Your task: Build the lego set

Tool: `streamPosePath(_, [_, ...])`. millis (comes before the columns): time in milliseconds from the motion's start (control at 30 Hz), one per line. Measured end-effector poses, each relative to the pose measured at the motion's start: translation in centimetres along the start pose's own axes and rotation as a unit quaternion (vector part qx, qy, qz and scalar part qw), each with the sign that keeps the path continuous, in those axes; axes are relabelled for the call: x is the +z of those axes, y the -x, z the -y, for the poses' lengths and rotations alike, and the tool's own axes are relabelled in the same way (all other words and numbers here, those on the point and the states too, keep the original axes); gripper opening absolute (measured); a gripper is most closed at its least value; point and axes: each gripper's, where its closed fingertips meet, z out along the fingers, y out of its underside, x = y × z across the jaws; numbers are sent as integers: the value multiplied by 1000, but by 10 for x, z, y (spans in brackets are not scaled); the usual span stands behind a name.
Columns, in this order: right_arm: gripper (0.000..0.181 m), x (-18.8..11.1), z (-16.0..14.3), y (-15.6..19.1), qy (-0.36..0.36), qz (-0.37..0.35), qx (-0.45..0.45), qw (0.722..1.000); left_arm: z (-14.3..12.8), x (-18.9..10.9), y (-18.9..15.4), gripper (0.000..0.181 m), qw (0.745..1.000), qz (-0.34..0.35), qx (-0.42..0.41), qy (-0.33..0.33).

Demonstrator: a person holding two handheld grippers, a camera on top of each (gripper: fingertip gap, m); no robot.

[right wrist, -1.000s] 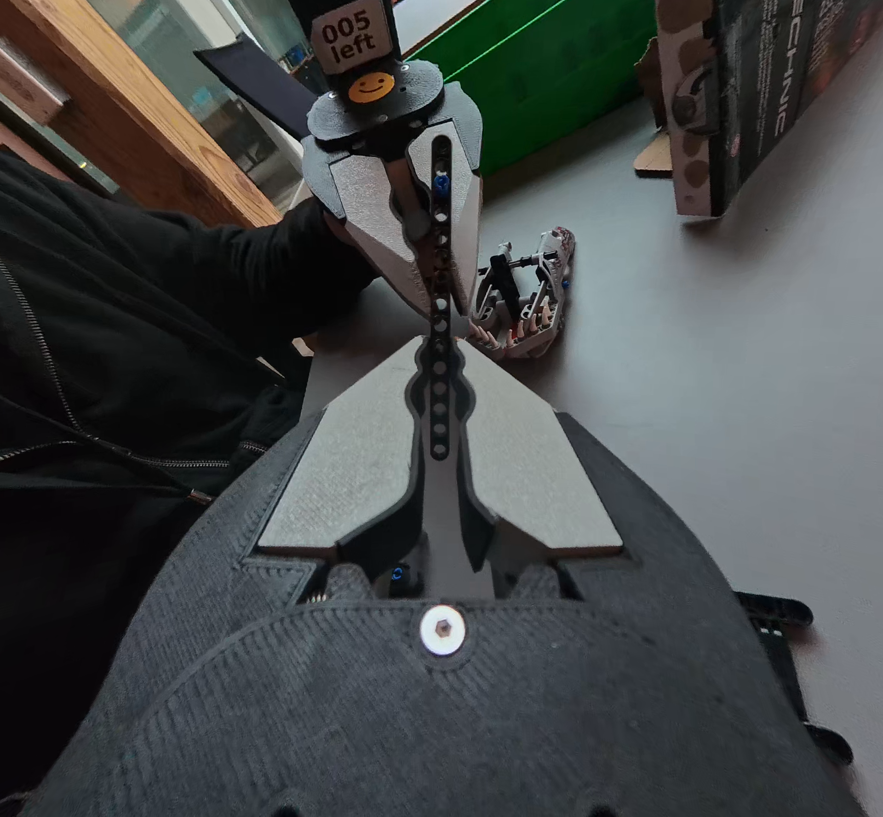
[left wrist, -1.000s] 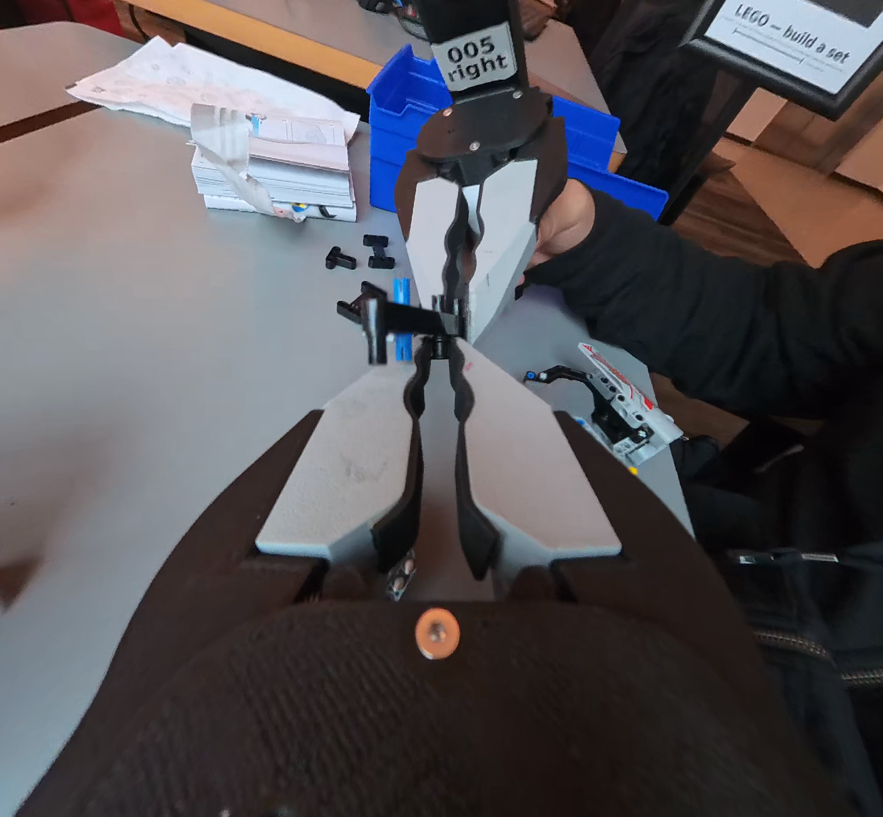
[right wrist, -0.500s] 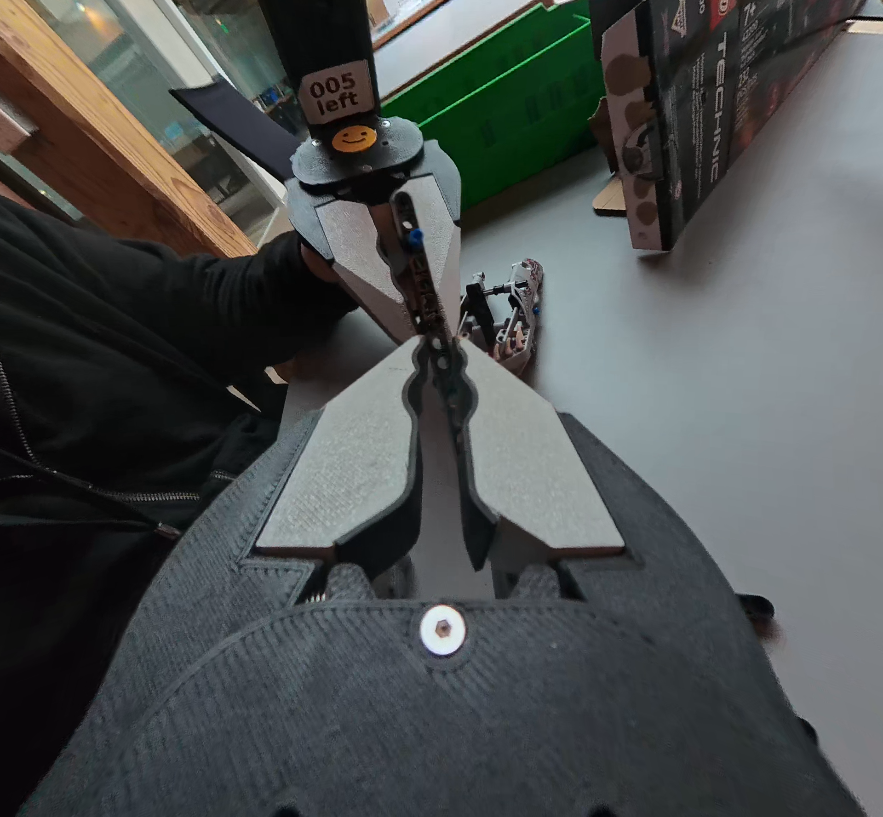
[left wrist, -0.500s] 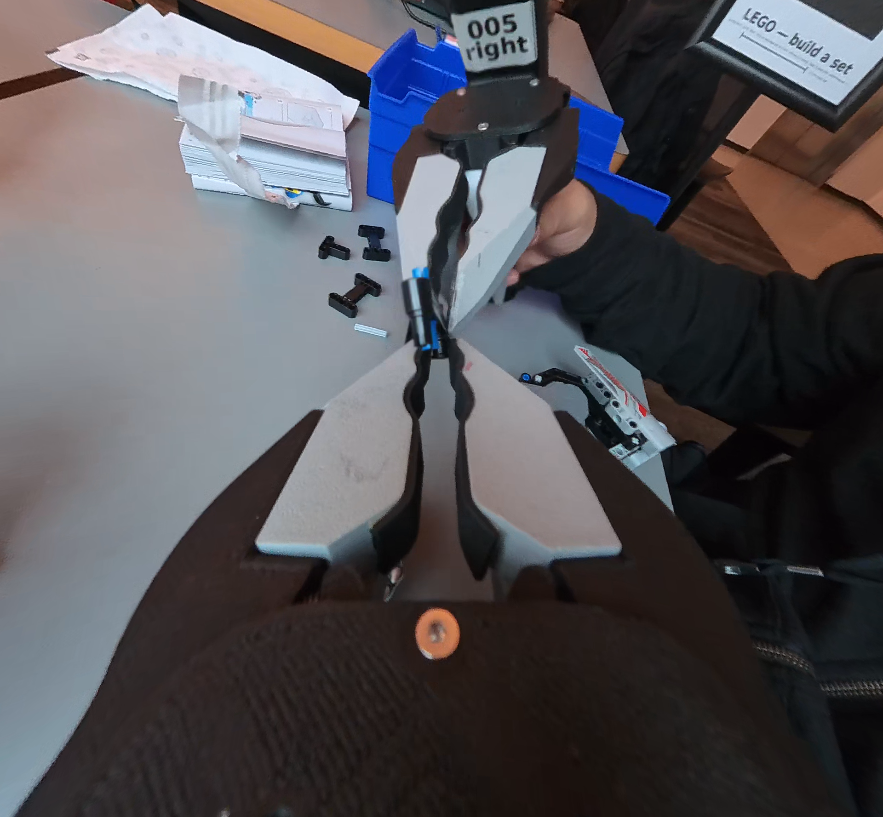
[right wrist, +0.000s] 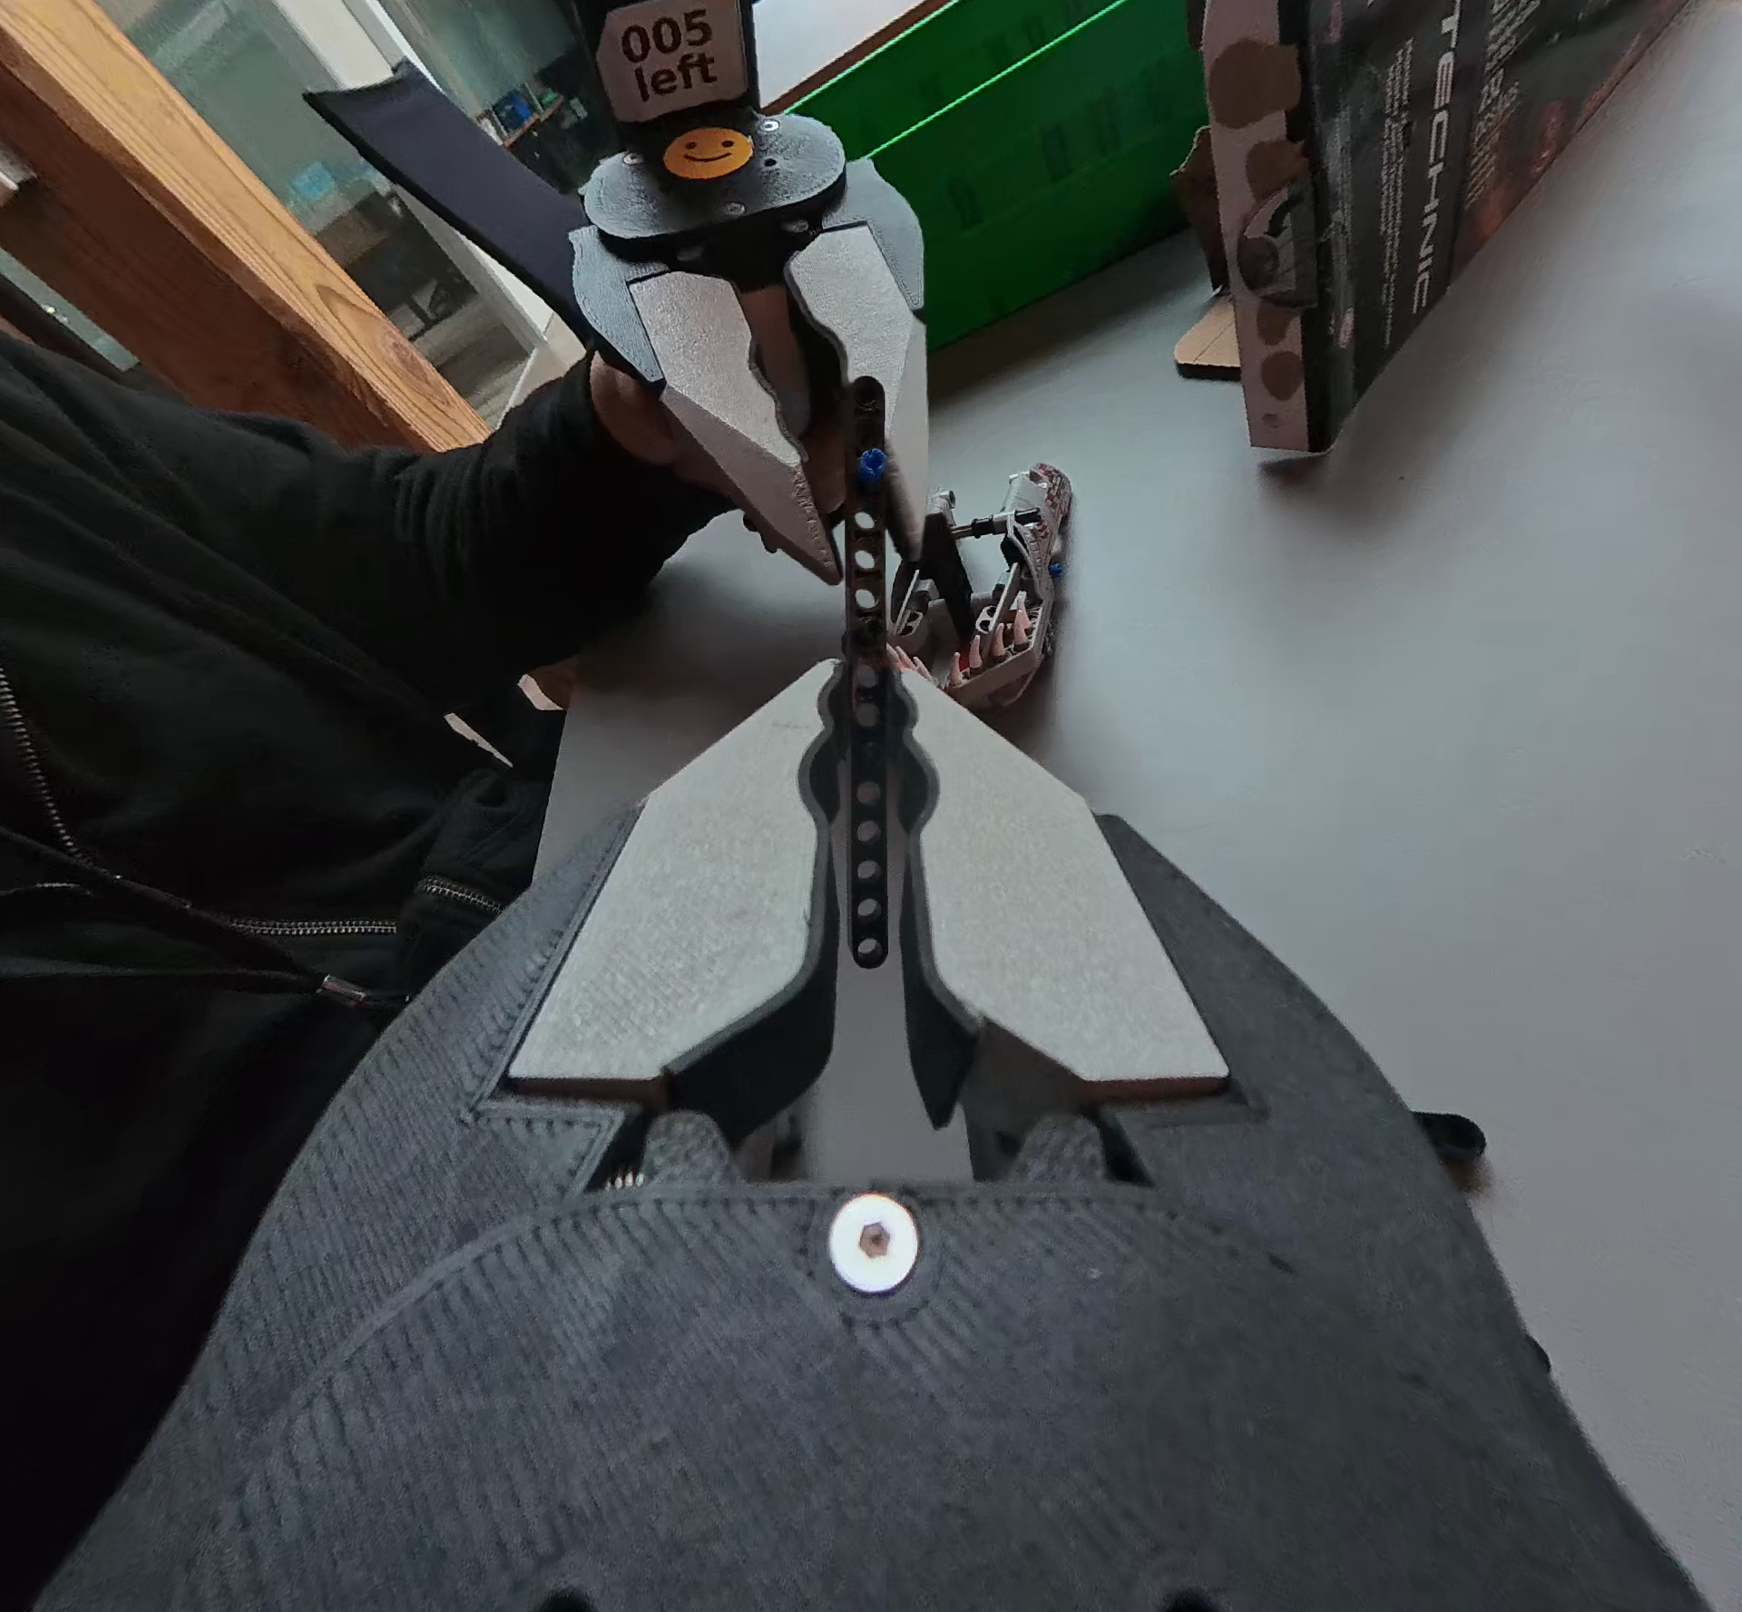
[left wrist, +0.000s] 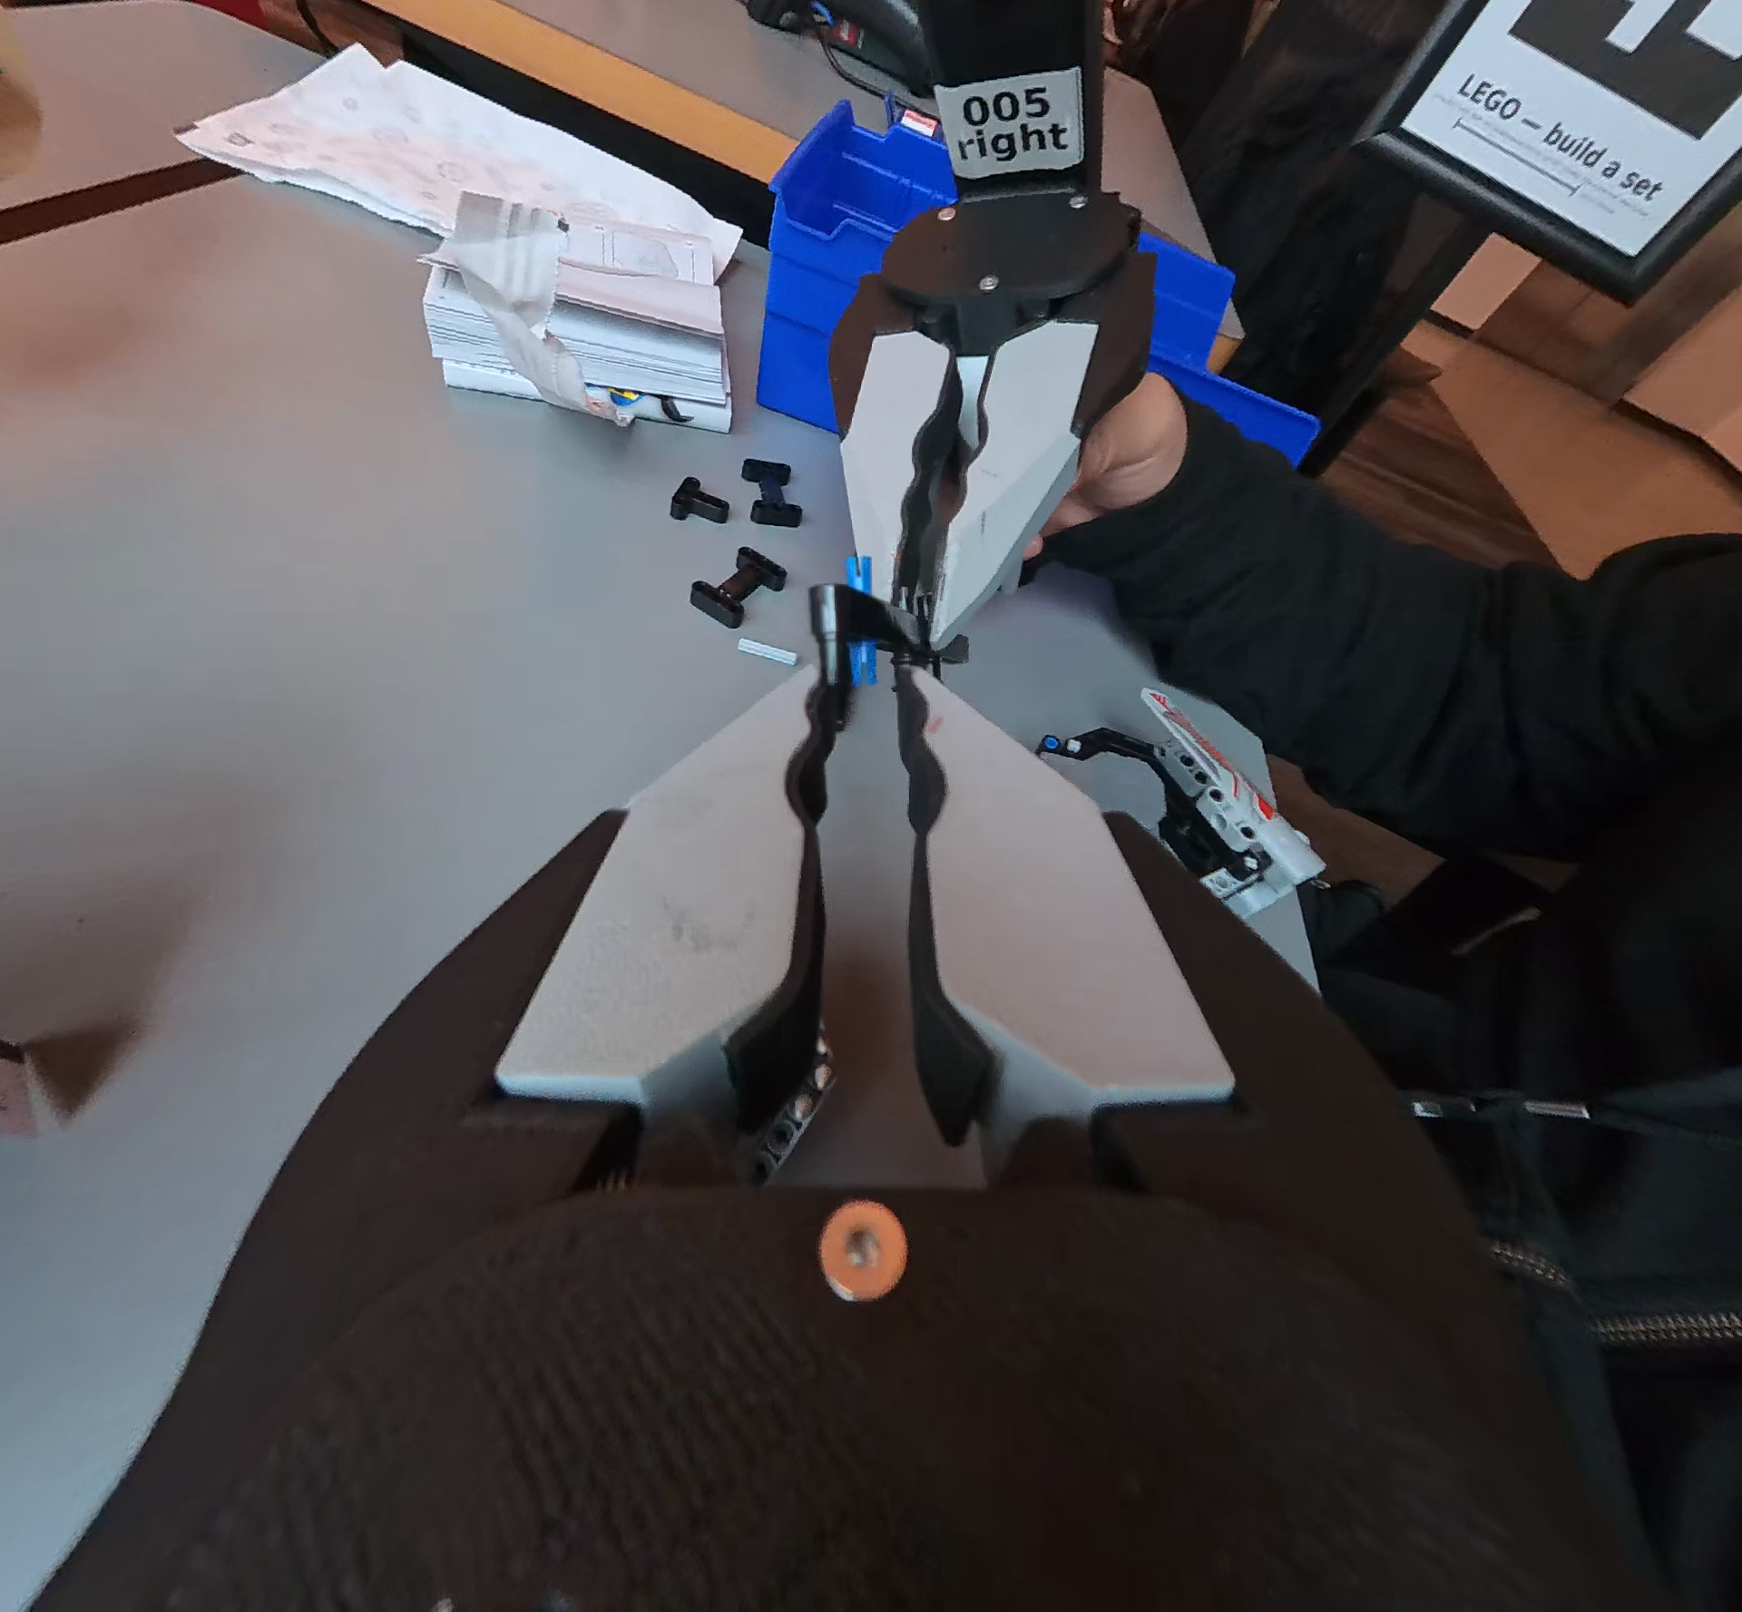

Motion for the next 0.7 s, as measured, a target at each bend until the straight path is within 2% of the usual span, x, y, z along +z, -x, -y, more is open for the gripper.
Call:
streamPosePath(300, [3, 0, -2, 0, 6, 0, -4, 1000, 0, -2, 1, 8, 1000, 13, 19, 4])
streamPosePath(433, [3, 0, -4, -1, 10, 0, -6, 1000, -2, -5, 0, 14, 1000, 11, 23, 9])
streamPosePath(700, [3, 0, -3, 7, -3, 47, 30, 998, 5, -7, -6, 11, 1000, -2, 18, -5])
